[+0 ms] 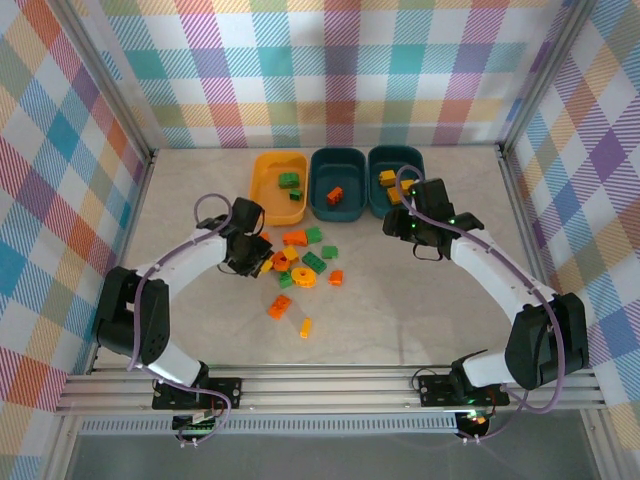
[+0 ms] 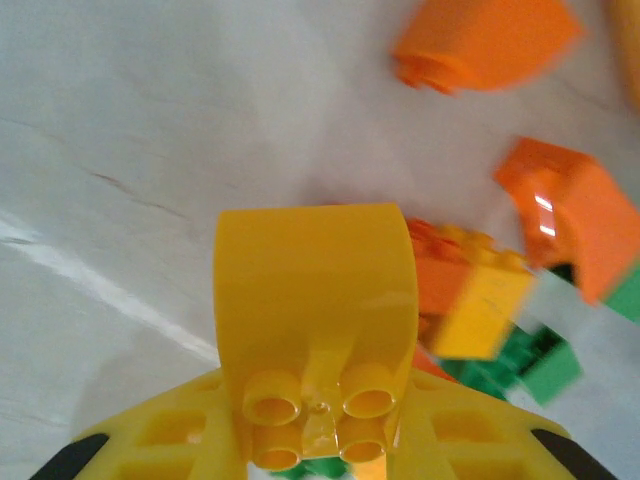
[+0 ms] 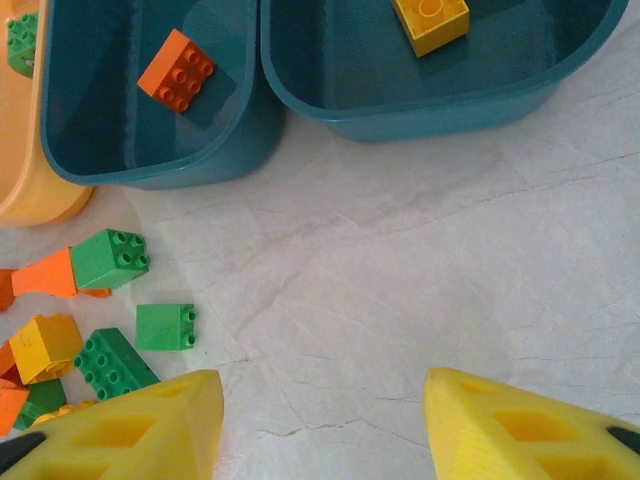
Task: Sort the legos into containers by color
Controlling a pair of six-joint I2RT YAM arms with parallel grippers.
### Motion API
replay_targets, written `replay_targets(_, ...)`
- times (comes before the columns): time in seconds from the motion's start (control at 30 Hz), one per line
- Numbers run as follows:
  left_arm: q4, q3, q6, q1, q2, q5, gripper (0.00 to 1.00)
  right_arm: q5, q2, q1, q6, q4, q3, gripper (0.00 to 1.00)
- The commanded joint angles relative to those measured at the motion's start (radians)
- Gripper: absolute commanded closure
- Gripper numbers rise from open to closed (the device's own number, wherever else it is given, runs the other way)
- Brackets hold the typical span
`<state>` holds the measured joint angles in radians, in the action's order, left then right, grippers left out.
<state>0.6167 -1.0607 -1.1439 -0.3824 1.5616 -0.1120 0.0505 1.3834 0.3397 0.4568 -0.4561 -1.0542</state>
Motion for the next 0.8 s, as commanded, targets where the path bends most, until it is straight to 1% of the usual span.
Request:
replay_targets(0.0, 0.008, -0.139, 0.064, -0.062, 0.033, -0.012, 0.74, -0.055, 0.028, -0.053, 0.022, 0.012, -0.006, 0.45)
replay_targets(0.07, 0.004, -0.223, 0.098, -0.098, 0.068, -0.020, 0.74, -0.115, 0.040, -0.106, 0.055, 0.026, 0.015, 0.46)
replay_targets(0.13, -0.029, -0.309, 0.140, -0.130, 0.128, -0.062, 0.73, -0.181, 0.040, -0.164, 0.101, 0.057, 0.052, 0.47)
replay_targets(0.17, -0.060, -0.342, 0.158, -0.139, 0.159, -0.102, 0.73, -0.202, 0.037, -0.187, 0.119, 0.067, 0.070, 0.47)
replay_targets(0.23, -0.188, -0.404, 0.193, -0.161, 0.240, -0.206, 0.72, -0.233, 0.017, -0.234, 0.152, 0.089, 0.111, 0.47)
replay_targets(0.3, -0.242, -0.498, 0.234, -0.188, 0.321, -0.248, 0.72, -0.236, -0.012, -0.266, 0.165, 0.093, 0.143, 0.47)
replay_targets(0.43, -0.188, -0.816, 0.335, -0.240, 0.516, -0.245, 0.72, -0.230, -0.095, -0.324, 0.173, 0.086, 0.191, 0.46)
replay_targets(0.53, -0.125, -1.070, 0.380, -0.257, 0.691, -0.239, 0.73, -0.242, -0.140, -0.368, 0.169, 0.077, 0.206, 0.46)
replay_targets(0.67, -0.066, -1.428, 0.381, -0.259, 0.950, -0.270, 0.72, -0.274, -0.166, -0.393, 0.169, 0.065, 0.209, 0.46)
replay_targets(0.73, -0.041, -1.602, 0.357, -0.259, 1.067, -0.286, 0.70, -0.286, -0.174, -0.395, 0.172, 0.065, 0.213, 0.46)
replay_targets(0.77, -0.048, -1.662, 0.341, -0.258, 1.111, -0.300, 0.69, -0.291, -0.181, -0.395, 0.175, 0.065, 0.216, 0.46)
